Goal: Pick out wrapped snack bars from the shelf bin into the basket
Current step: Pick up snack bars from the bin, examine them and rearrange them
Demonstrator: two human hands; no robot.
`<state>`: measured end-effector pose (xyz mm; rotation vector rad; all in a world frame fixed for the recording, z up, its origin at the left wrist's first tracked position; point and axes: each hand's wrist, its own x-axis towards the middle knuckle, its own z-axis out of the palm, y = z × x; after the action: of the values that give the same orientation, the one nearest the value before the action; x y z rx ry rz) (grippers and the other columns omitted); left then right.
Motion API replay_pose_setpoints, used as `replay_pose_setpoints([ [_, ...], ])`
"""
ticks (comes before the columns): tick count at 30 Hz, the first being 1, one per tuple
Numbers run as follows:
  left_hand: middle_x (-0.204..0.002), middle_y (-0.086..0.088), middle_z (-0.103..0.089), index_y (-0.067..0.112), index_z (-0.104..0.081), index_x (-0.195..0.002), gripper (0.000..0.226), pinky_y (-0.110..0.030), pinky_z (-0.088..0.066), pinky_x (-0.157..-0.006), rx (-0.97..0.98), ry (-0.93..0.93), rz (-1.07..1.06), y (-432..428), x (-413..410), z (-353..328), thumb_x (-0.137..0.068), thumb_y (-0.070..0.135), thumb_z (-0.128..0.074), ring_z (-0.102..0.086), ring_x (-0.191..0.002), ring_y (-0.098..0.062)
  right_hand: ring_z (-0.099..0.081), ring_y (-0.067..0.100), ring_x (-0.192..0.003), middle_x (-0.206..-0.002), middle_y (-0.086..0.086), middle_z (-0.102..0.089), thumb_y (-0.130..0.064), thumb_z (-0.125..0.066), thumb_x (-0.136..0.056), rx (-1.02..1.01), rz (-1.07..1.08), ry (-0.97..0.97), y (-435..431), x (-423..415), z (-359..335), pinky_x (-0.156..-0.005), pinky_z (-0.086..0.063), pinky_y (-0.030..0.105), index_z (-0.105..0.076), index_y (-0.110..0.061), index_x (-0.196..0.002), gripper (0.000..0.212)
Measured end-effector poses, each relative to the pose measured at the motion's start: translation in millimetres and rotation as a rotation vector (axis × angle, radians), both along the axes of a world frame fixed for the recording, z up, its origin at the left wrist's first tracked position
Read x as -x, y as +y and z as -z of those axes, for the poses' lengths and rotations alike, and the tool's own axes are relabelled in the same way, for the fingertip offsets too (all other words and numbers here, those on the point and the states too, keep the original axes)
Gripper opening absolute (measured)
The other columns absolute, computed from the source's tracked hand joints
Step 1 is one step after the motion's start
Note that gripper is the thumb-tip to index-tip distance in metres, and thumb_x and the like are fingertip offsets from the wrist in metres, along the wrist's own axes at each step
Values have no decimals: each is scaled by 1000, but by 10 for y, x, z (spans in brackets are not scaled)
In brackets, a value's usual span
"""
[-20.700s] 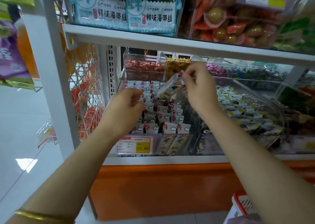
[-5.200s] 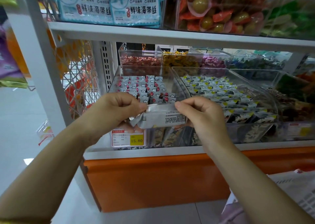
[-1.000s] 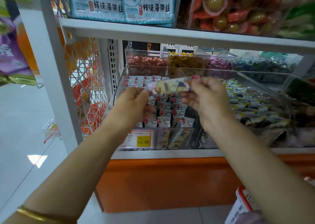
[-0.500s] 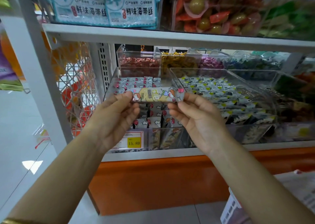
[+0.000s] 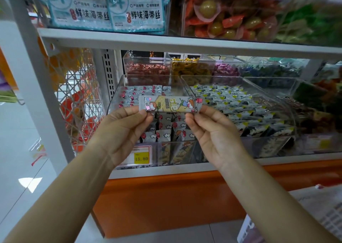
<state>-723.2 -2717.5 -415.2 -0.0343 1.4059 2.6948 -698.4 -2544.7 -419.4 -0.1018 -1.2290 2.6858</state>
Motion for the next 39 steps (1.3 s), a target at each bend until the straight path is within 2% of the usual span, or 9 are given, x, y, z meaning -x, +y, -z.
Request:
replay_pose_setpoints([
  [7, -68, -12, -68, -1, -57, -80, 9, -21, -56, -57, 3, -80, 77, -33, 10, -8, -86, -5, -51, -70, -64, -17, -70, 16, -65, -75, 6, -71, 14, -46, -89, -169, 78, 22, 28, 9, 19, -60, -56, 21, -65, -5, -90, 27],
  [14, -66, -4, -66, 9, -57, -82, 15, -17, -51, -50, 224, 138, 102, -72, -28, -15, -68, 10, -62, -66, -60, -11, -69, 17, -64, -84, 11, -68, 10, -42, -90, -239, 73, 64, 47, 25, 15, -60, -57, 24, -64, 0, -95, 25],
  [17, -64, -6, -66, 8, -56, -85, 12, -16, -51, -50, 323, 217, 82, -47, -50, -12, -74, 4, -60, -64, -56, -11, -67, 20, -71, -86, 15, -65, -2, -52, -90, -209, 44, 91, 46, 15, 10, -58, -56, 26, -64, -4, -85, 13],
  [21, -85, -15, -66, 6, -56, -86, 13, -21, -55, -58, 343, 247, 111, -10, -45, 5, -81, -6, -58, -71, -73, -23, -68, 16, -78, -91, 8, -61, -2, -62, -84, -372, 105, 125, 74, 17, 44, -64, -56, 25, -63, -7, -90, 8],
  [25, -97, -20, -65, 6, -54, -93, 36, -25, -56, -64, 473, 269, 91, -5, -52, 20, -65, 23, -71, -71, -78, -26, -68, 14, -84, -99, 9, -65, 0, -60, -85, -485, 62, 166, 76, 10, 57, -67, -55, 25, -70, -14, -91, 18],
  [30, -108, -16, -62, 20, -63, -106, 40, -20, -55, -66, 583, 352, 77, 1, -104, -12, -68, 28, -66, -70, -82, -19, -69, 14, -78, -79, -1, -69, -1, -63, -83, -553, 97, 153, 62, 10, 55, -63, -56, 27, -70, -16, -74, 18],
  [34, -104, -15, -61, 20, -67, -98, 26, -17, -54, -63, 648, 361, 103, 31, -138, -21, -72, 22, -67, -69, -77, -17, -66, 11, -65, -65, -2, -65, -5, -63, -84, -570, 119, 111, 71, 13, 53, -55, -56, 30, -65, -21, -53, 35],
  [36, -95, -14, -64, 18, -67, -88, 8, -21, -55, -59, 628, 319, 94, 54, -149, -18, -81, 15, -65, -68, -73, -20, -67, 13, -63, -63, 0, -65, -5, -63, -84, -566, 116, 120, 70, 4, 60, -50, -55, 28, -65, -19, -52, 35],
  [39, -83, -9, -63, 16, -65, -72, 14, -24, -54, -56, 629, 280, 59, 64, -141, -12, -85, 13, -61, -65, -63, -16, -67, 19, -65, -65, 2, -66, -5, -64, -83, -595, 124, 157, 48, -17, 68, -50, -55, 27, -67, -13, -58, 27],
])
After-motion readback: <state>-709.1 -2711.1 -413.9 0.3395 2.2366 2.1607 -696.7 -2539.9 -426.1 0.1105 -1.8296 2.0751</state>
